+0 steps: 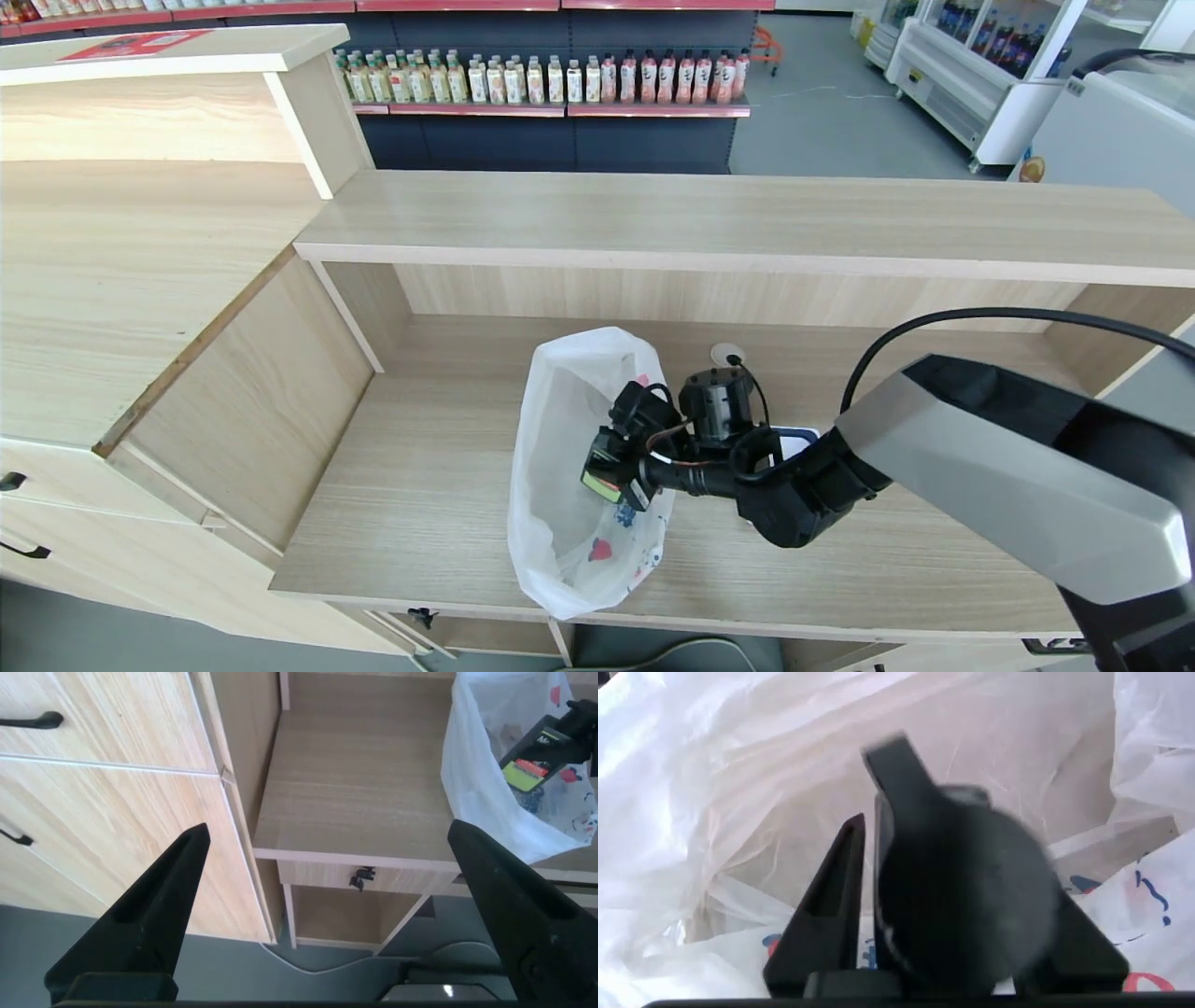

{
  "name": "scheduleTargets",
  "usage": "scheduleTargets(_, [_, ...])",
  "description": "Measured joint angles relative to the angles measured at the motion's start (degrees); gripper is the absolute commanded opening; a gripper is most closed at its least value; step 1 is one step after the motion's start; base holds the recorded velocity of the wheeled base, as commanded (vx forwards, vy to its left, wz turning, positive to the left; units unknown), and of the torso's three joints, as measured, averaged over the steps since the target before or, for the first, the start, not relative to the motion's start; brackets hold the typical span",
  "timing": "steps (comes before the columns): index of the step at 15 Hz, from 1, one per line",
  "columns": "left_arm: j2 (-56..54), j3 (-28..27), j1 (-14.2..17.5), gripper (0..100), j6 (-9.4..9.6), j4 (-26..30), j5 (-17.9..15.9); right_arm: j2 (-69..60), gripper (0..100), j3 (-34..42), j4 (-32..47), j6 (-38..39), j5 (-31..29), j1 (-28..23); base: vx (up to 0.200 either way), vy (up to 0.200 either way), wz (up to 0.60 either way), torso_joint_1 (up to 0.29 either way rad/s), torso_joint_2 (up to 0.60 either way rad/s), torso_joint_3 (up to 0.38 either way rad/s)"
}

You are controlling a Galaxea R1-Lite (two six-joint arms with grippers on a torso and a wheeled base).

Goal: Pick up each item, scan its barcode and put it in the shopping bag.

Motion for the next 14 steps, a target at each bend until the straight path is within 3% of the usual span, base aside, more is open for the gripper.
scheduleTargets(3, [0.0, 0.0, 0.0, 100, 0.00, 0.0, 0.0, -0.5, 100, 0.3, -0.2, 2.7, 0.0, 0.3, 0.000, 0.000, 0.00, 0.000, 0.00, 0.000])
scheduleTargets(9, [0.0, 0.0, 0.0, 100, 0.02, 0.0, 0.0, -9.2, 100, 1.6, 1.4, 28.4, -0.1, -2.1, 0.000, 0.000, 0.00, 0.000, 0.00, 0.000])
scheduleTargets(14, [0.0, 0.0, 0.0, 100, 0.02, 0.0, 0.0, -24.0, 100, 12.5, 3.6, 30.6, -0.3, -8.4, 0.000, 0.000, 0.00, 0.000, 0.00, 0.000])
